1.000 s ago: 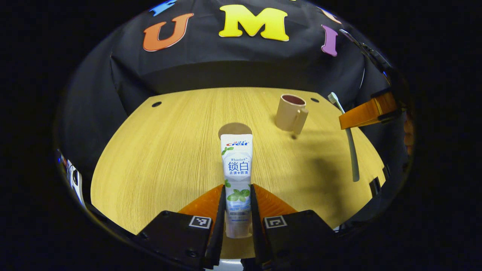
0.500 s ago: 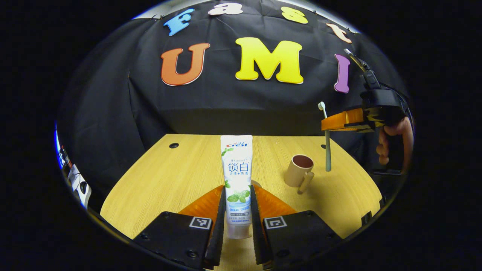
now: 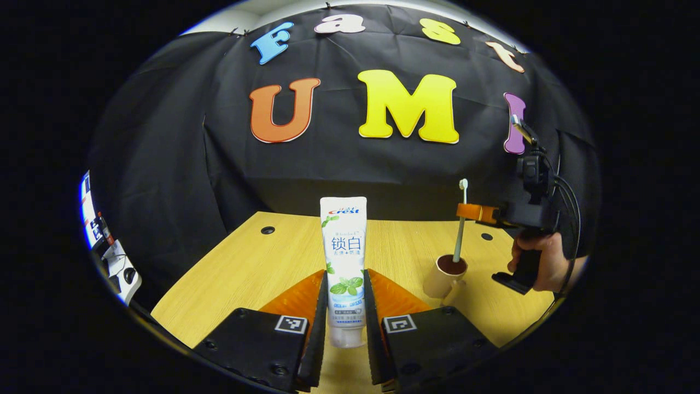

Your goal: Put the toothbrush and toothpaste on the desktop into the cup, then pick up the cup and place it on the coaster on the desktop.

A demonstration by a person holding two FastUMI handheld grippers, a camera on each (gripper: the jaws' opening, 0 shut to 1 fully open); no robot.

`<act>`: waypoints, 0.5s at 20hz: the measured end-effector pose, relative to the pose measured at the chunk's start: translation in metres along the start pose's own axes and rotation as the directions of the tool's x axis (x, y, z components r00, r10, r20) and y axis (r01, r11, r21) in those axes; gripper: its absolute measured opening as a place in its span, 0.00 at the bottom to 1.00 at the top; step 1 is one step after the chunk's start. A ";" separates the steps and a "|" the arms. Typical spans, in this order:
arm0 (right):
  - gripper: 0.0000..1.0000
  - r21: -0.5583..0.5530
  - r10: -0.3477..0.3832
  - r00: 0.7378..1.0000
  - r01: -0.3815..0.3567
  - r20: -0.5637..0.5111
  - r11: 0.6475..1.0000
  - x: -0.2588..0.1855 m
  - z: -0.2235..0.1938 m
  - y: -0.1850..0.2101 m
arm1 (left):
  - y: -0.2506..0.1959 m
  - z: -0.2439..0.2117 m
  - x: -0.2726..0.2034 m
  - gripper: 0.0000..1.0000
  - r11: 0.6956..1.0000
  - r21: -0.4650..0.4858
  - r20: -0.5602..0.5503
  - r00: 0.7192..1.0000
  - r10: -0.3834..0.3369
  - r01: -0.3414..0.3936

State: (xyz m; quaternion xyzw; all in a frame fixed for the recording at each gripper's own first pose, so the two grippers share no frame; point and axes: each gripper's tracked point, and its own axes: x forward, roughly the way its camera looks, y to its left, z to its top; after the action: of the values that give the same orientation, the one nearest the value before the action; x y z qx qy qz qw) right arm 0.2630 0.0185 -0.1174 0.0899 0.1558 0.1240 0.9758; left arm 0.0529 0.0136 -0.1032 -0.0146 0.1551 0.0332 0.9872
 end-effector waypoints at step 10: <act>0.05 -0.023 -0.029 1.000 0.028 -0.011 0.999 0.027 -0.054 -0.007 | -0.008 0.004 0.004 0.36 0.998 0.043 -0.008 0.999 0.035 -0.035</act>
State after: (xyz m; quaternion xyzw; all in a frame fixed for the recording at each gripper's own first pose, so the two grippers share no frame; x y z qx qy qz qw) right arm 0.2716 0.0262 -0.1772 0.0760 0.1611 0.1123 0.9776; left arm 0.0587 0.0064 -0.1005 0.0089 0.1601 0.0473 0.9859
